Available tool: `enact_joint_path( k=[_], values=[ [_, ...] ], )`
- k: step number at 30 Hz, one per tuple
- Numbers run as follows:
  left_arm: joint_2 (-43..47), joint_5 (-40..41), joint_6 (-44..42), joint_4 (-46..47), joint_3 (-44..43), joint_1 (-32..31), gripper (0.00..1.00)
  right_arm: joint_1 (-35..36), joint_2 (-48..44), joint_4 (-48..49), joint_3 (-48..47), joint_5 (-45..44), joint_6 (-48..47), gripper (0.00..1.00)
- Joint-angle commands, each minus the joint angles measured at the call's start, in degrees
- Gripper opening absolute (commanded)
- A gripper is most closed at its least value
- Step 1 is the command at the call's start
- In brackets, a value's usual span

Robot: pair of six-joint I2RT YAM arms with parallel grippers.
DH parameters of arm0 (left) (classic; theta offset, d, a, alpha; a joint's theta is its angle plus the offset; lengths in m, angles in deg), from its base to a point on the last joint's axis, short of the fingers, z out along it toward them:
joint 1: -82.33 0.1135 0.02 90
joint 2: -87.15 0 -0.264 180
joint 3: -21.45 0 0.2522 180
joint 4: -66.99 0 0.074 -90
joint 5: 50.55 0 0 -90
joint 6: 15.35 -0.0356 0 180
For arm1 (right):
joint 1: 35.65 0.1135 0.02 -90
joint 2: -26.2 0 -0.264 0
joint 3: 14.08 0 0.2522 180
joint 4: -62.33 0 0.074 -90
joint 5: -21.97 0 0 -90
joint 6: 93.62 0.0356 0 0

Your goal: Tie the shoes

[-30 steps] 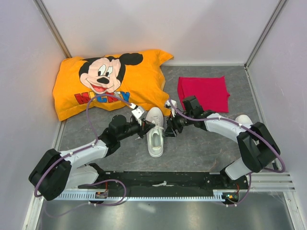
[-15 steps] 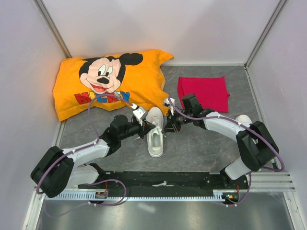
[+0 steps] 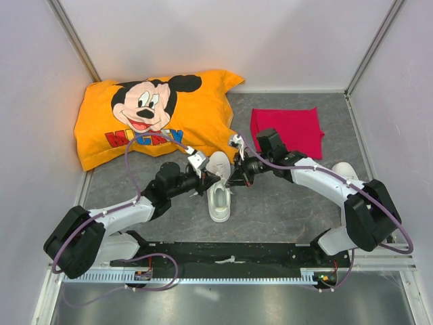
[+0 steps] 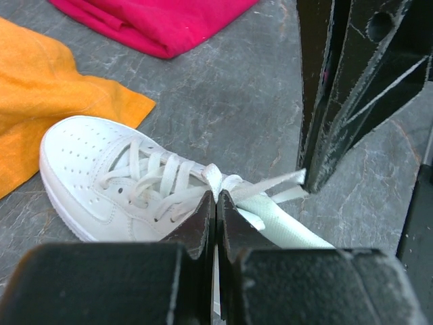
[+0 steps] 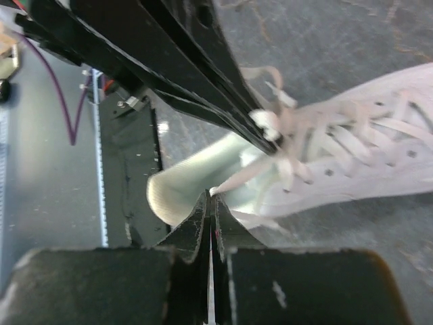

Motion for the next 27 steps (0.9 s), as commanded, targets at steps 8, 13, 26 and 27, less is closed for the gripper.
enact_joint_path(
  k=[8,13,26,27],
  values=[
    [2.4,-3.7,-4.5,0.9,-2.0,0.7,0.02,10.4,1.8,12.7,0.0,-1.8,14.8,0.01],
    [2.7,-5.0,-5.4,0.3,-1.4,0.9,0.02,8.4,-0.4,2.9,-2.4,-1.9,7.2,0.53],
    [2.5,-10.5,-11.0,-1.0,-1.7,1.2,0.02,1.3,7.1,-13.0,-18.5,-6.8,0.5,0.54],
    [2.6,-10.7,-11.3,-1.2,-1.7,1.2,0.03,1.3,7.8,-13.5,-19.1,-6.8,1.7,0.52]
  ],
)
